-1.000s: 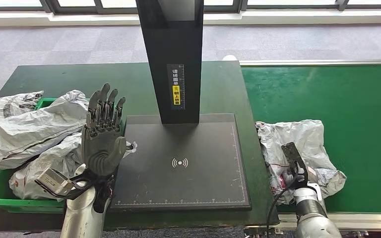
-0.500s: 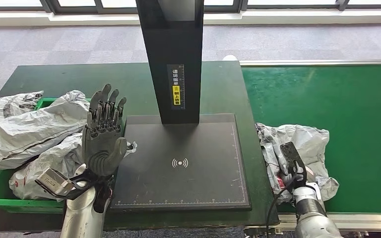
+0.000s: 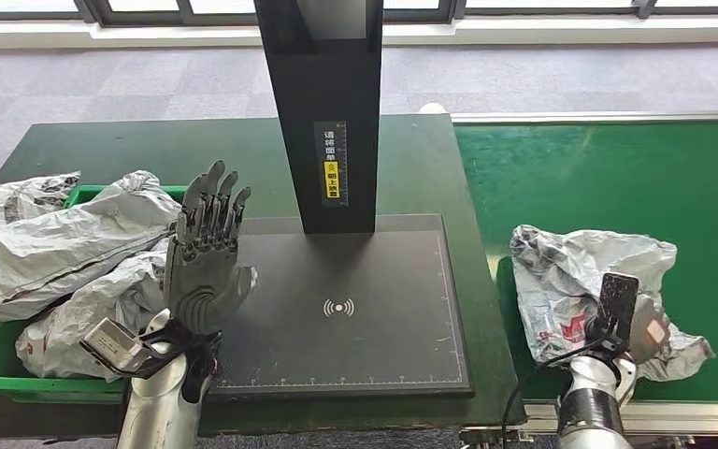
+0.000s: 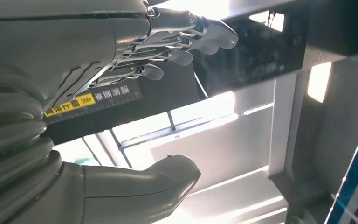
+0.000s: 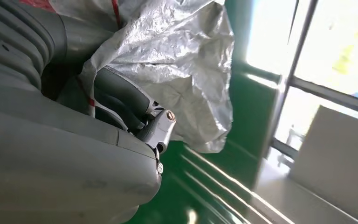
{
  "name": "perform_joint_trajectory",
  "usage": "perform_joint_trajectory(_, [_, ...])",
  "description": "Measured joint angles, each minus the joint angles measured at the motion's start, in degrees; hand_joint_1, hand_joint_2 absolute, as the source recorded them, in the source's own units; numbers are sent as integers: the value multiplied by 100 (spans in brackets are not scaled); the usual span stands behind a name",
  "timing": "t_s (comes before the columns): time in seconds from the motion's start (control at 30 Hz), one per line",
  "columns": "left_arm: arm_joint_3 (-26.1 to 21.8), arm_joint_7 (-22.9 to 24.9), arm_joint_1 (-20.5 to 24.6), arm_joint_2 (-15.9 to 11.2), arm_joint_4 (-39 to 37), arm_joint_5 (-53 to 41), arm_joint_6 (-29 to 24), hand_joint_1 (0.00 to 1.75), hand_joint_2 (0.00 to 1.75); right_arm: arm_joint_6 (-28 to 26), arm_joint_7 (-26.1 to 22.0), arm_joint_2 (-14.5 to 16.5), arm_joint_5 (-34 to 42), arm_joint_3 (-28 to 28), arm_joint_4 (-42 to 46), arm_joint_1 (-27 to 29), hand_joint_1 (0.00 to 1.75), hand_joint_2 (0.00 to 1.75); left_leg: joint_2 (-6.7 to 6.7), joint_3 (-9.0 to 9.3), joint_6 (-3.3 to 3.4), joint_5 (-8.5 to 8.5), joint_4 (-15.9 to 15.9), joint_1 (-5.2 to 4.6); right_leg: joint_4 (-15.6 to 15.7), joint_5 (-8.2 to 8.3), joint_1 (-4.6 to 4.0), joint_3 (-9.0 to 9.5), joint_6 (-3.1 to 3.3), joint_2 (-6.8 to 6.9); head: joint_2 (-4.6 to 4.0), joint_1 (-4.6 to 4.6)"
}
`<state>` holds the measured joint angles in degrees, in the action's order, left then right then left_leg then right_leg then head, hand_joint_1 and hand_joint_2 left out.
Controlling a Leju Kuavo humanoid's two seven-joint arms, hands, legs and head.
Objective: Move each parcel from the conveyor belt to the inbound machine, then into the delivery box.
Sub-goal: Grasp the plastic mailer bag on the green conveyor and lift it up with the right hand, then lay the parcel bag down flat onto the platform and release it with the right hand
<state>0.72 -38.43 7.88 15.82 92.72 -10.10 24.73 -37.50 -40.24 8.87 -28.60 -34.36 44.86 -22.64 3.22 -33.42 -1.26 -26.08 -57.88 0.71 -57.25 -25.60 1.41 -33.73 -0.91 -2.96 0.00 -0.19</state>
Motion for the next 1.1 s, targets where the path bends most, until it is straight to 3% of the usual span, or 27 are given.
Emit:
perform_joint_trajectory(0.2, [143,23,38,-2,-98,-4,-50,0,175,-226,-12,585,-486,1384,2127,674,175,175,-13,3,-6,-2,3,4,-2,0,-7,-11,4,-15,0,-2])
perform_joint_trajectory(0.47, [188,26,49,-2,-151,10,-105,0,175,-228,4,783,-432,1896,3086,955,175,175,-6,-1,-2,3,2,7,-3,1,7,-5,1,-1,0,-1])
perform_joint_trajectory(0.6, [192,11,56,-2,-210,62,-214,0,175,-105,2,816,-291,2485,3552,1129,175,175,-7,-2,-2,2,2,6,-3,1,5,-7,1,-4,0,-1])
perform_joint_trajectory(0.73, [192,-19,64,-4,-277,68,-255,0,175,292,4,743,406,3564,3687,1181,175,175,-15,-2,-4,2,3,6,-4,1,-4,-12,2,-11,0,-1])
perform_joint_trajectory(0.87, [192,-33,73,-4,-354,68,-299,0,175,529,4,704,597,4553,3581,1162,175,175,-9,-2,-6,3,4,8,-6,0,-10,-12,5,-7,0,-3])
perform_joint_trajectory(1.1, [214,-35,79,-15,-438,88,-427,0,175,684,8,626,997,5477,3108,1110,175,175,-6,-4,-6,3,4,9,-6,-1,-4,-11,5,0,0,-3])
